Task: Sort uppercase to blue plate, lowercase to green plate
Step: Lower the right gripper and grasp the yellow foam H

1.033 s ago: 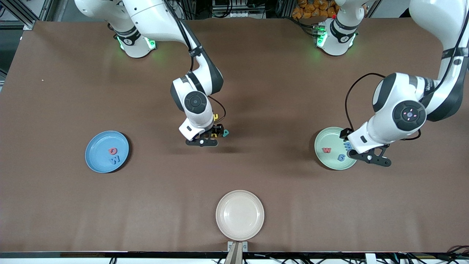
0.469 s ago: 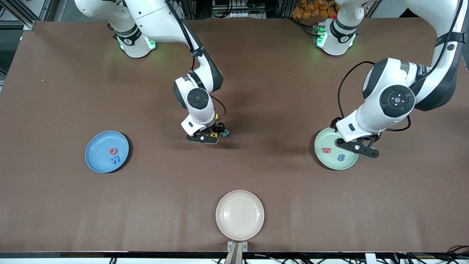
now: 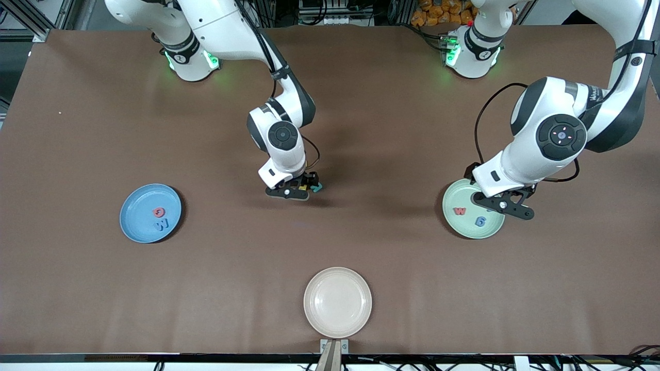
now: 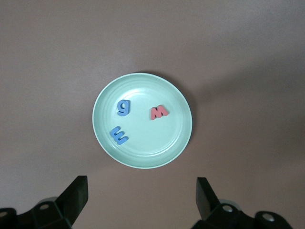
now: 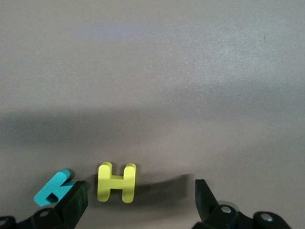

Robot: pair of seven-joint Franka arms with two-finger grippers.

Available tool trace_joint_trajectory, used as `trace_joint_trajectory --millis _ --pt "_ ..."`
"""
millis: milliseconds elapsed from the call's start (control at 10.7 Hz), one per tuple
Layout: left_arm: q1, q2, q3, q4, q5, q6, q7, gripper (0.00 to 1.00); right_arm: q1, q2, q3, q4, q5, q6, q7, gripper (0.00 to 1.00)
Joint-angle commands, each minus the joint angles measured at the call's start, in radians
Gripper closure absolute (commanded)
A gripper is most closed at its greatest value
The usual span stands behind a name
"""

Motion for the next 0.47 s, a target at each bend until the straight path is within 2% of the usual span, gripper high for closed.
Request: trace_joint_trajectory --millis 0,376 --pt "0.002 -0.018 0.004 0.001 -0.030 -0.019 0.034 0.00 -0.010 -0.001 0.010 -0.010 -0.030 0.019 0.028 0.00" --pt "0.002 -0.013 0.005 0.001 -0.030 -0.017 0.033 0.00 -0.010 0.011 0.012 -0.010 -0.036 0.043 0.054 0.00"
